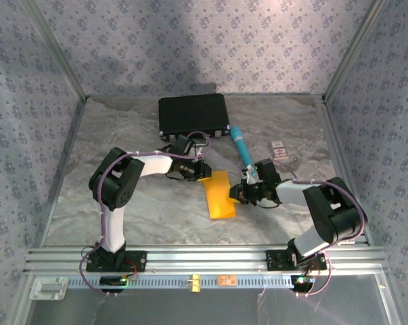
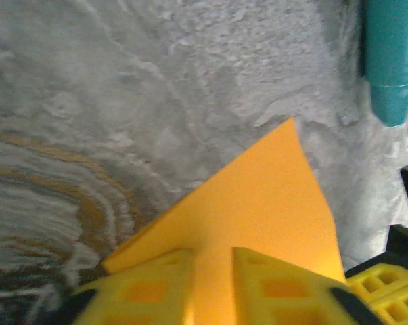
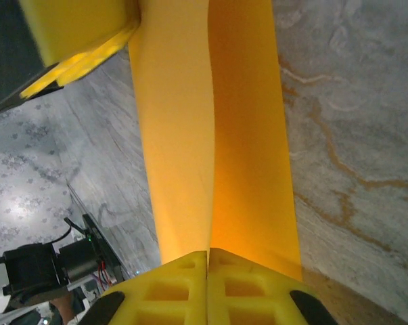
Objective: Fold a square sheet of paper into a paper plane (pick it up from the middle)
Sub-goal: Fold the triangle a second time at the center of the table.
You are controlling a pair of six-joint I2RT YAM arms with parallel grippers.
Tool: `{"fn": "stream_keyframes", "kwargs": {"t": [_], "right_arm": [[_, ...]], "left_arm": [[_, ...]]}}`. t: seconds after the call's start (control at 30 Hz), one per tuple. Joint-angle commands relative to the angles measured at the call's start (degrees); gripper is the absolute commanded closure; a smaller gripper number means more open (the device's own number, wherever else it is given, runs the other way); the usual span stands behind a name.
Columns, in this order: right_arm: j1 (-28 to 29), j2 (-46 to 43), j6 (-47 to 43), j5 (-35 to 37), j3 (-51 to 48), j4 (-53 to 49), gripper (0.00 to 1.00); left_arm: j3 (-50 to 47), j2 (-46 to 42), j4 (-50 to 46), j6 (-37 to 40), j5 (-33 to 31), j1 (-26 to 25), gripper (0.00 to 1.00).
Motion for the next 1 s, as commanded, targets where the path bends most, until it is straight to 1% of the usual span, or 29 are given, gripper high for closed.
{"fn": "stream_keyframes", "kwargs": {"t": [0.0,0.03,0.1,0.17,0.3,0.43,0.53,0.6,0.67,0.73,0.8,0.87,0.97], "right_arm": [[0.08,0.5,1.26,0.92,1.59,0.96,0.95],[0.24,0.31,1.99,1.68,1.59,1.38,0.95],[1.09,-0.26,4.49,4.69,1.34,2.93,0.96],[1.93,-0.4,8.21,7.8,0.89,5.44,0.95],[4.41,-0.19,14.59,13.17,0.53,10.47,0.95],[6.22,0.56,16.29,15.91,1.61,8.81,0.93],[5.83,0.7,15.55,13.96,1.21,9.99,0.85],[5.41,1.0,12.93,11.68,2.33,9.14,0.79],[5.13,1.67,10.53,9.74,3.81,7.9,0.77],[4.87,2.56,8.89,8.1,5.09,7.34,0.76],[4.53,3.68,7.35,6.93,6.46,6.3,0.76],[4.22,4.95,6.61,6.33,7.46,5.22,0.79],[3.73,6.23,6.3,6.21,7.73,5.0,0.82]], "left_arm": [[1.01,-3.84,-3.68,1.28,-3.18,-0.93,0.55],[0.81,-5.19,-4.09,1.6,-4.51,-1.22,0.47],[-0.06,-8.87,-4.81,2.05,-7.56,-1.57,0.38],[-2.03,-12.68,-4.44,1.8,-11.22,-1.9,0.31],[-7.33,-19.94,-3.47,1.12,-17.6,-2.15,0.24],[-12.59,-26.52,-1.34,0.86,-21.02,-2.21,0.25],[-16.51,-30.37,1.79,1.67,-22.44,-2.66,0.28],[-19.19,-32.55,4.45,2.67,-23.19,-3.34,0.29],[-21.43,-34.01,7.18,4.11,-23.54,-4.43,0.29],[-22.54,-34.82,8.22,4.34,-23.44,-4.97,0.3],[-21.81,-34.68,6.18,4.36,-21.7,-4.96,0.3],[-21.41,-33.86,5.72,4.94,-19.56,-5.2,0.31],[-21.4,-33.33,5.67,7.59,-20.42,-7.98,0.32]]}}
